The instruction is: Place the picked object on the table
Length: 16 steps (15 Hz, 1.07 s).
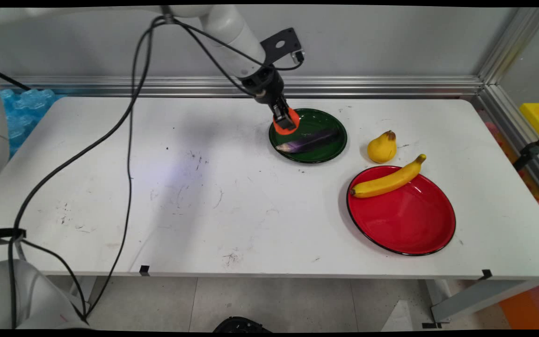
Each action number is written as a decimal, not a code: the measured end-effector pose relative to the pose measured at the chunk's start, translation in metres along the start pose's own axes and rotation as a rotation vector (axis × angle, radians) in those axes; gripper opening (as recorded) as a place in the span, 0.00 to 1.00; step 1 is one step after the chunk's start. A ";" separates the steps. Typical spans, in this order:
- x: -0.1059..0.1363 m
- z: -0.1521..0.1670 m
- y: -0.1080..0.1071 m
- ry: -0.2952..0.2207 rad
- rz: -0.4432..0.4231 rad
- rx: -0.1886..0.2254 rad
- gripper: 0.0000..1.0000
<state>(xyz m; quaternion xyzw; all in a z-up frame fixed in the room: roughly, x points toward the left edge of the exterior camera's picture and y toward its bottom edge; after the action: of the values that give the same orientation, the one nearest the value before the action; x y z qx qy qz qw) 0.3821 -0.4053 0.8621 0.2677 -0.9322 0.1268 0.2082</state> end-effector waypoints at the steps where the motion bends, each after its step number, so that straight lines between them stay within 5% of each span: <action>1: -0.004 -0.009 0.011 0.003 0.017 -0.014 0.00; 7: -0.021 -0.031 0.063 0.016 0.126 -0.088 0.00; 16: -0.019 0.019 0.112 0.013 0.204 -0.140 0.00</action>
<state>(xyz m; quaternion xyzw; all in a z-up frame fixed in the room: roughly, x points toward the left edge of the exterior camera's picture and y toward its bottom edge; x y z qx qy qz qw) 0.3287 -0.3118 0.8226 0.1555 -0.9598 0.0836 0.2183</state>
